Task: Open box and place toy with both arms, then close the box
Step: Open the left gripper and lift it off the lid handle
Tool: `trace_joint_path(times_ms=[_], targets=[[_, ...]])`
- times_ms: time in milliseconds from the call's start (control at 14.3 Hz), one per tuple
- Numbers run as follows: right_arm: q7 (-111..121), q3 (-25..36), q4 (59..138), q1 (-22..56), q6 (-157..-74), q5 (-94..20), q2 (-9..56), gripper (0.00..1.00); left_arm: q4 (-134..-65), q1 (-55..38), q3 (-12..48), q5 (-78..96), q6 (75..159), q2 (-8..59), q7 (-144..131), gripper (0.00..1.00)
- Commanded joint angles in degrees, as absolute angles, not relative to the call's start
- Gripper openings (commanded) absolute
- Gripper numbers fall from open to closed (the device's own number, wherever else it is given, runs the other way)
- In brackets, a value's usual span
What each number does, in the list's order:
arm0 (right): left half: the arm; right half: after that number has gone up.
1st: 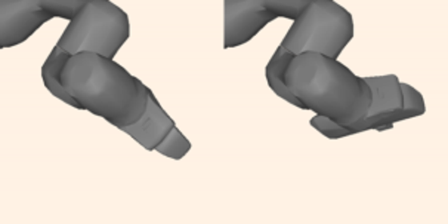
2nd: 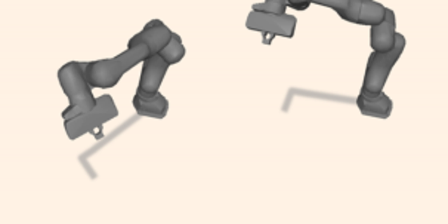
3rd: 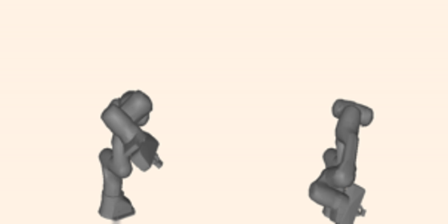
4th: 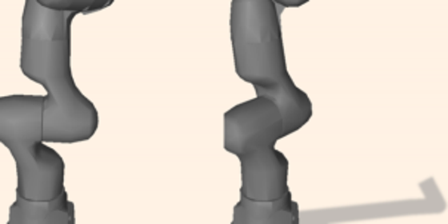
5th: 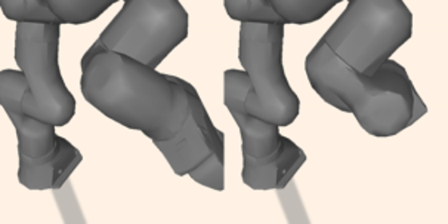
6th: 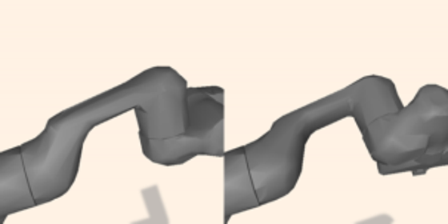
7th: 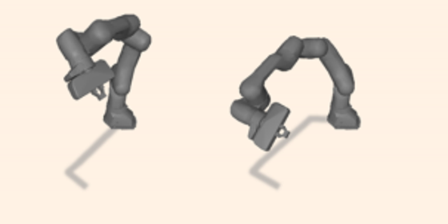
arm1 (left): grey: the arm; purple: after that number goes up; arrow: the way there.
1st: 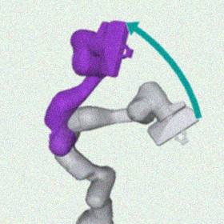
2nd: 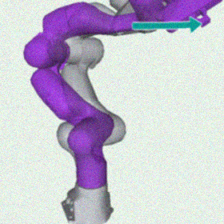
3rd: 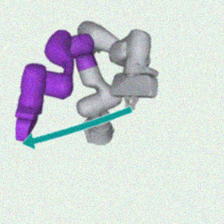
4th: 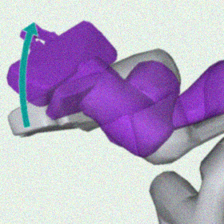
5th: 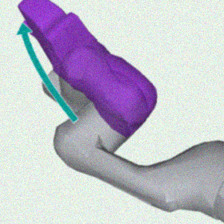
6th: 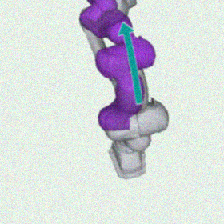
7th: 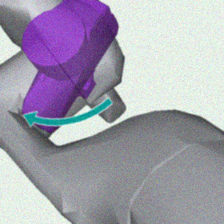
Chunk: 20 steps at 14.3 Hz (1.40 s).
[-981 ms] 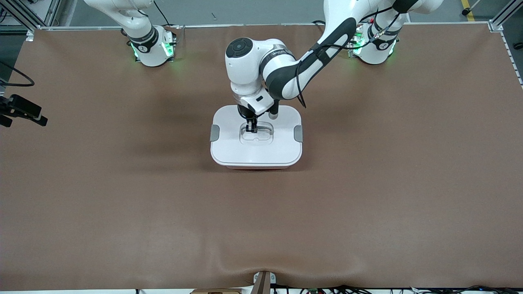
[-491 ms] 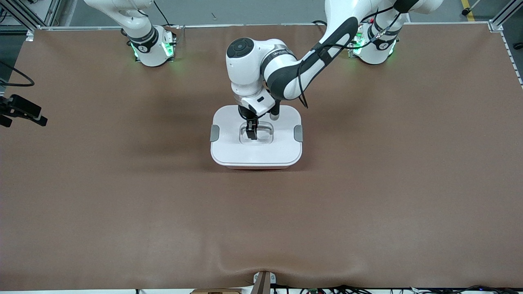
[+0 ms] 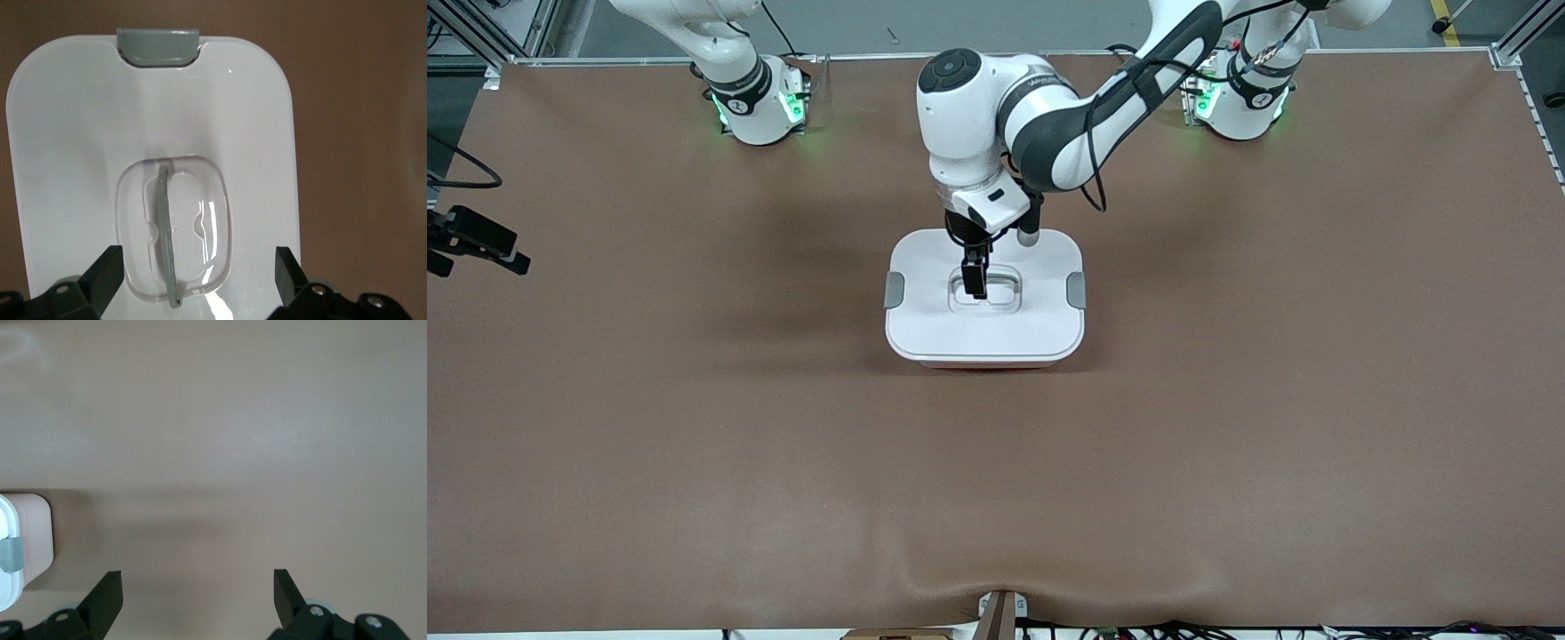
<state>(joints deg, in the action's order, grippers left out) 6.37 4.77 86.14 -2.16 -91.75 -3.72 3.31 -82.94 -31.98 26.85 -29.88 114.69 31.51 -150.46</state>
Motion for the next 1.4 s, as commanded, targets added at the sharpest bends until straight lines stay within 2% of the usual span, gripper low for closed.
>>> trace_joint_path(times_ms=[0,631,1332], targets=[[6.86,4.57,85.34,-2.46,-91.06,-2.91,3.16,1.00,-83.50,-27.61,27.25,-25.77,113.03,27.17,-141.28,1.00],[6.77,4.57,85.34,-2.55,-91.41,-2.55,3.16,1.00,-83.67,-10.22,27.25,-13.56,110.92,19.70,-106.92,1.00],[6.77,4.57,85.34,-2.46,-91.41,-2.55,3.25,1.00,-83.59,3.33,27.33,-12.13,98.45,14.33,-58.94,1.00]])
